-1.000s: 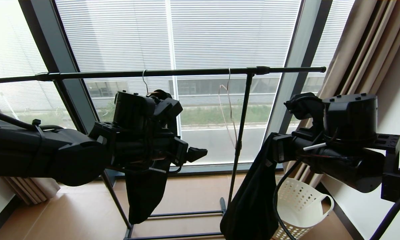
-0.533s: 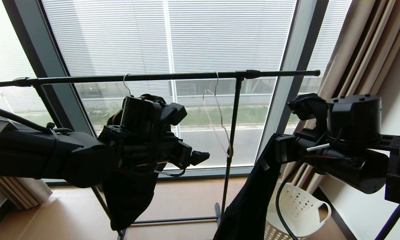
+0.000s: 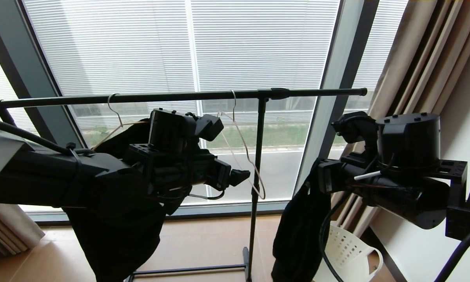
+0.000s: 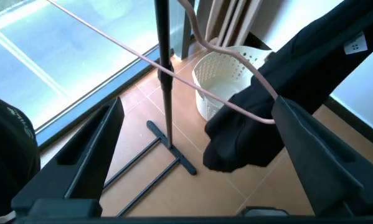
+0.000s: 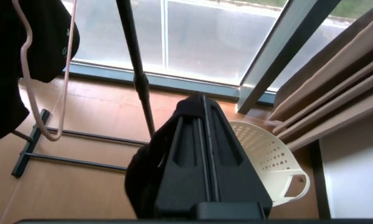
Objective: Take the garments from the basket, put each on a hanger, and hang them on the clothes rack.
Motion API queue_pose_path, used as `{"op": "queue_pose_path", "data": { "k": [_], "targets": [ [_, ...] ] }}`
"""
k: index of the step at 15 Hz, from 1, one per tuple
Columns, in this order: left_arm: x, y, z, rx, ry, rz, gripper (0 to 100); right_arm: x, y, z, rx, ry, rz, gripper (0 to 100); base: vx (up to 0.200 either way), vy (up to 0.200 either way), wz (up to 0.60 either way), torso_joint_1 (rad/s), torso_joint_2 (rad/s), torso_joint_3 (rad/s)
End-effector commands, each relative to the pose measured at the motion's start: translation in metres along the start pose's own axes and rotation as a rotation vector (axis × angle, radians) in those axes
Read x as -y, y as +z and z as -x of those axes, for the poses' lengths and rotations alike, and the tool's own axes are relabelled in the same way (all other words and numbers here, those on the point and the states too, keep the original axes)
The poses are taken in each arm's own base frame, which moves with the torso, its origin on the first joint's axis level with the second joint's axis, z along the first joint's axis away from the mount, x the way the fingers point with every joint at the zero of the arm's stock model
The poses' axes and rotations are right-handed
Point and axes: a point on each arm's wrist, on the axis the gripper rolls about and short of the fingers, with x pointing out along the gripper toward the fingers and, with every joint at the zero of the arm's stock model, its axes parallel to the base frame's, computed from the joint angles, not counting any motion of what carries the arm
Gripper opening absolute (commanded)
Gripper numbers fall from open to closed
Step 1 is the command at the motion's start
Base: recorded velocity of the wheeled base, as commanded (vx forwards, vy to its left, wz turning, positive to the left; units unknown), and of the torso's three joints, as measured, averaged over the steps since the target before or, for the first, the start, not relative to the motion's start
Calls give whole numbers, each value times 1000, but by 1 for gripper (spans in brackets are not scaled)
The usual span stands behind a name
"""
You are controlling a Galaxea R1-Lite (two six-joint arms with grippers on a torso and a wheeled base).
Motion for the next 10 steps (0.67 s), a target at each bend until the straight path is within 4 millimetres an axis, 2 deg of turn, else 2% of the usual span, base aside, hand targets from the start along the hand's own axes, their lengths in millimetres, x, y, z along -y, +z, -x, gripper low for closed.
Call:
{"op": "queue_pose_path", "data": {
  "k": [1, 5, 10],
  "targets": [
    [6, 8, -13, 19, 13, 21, 100, 0, -2, -3, -8, -6, 1, 0, 0, 0, 0, 0, 0, 0],
    [11, 14, -44, 34, 91, 46, 100, 1, -1, -1, -5, -5, 0, 0, 0, 0, 0, 0, 0, 0],
    [9, 9, -59, -1, 161, 55, 100, 0, -2, -2, -7, -4, 0, 0, 0, 0, 0, 0, 0, 0]
  ]
}}
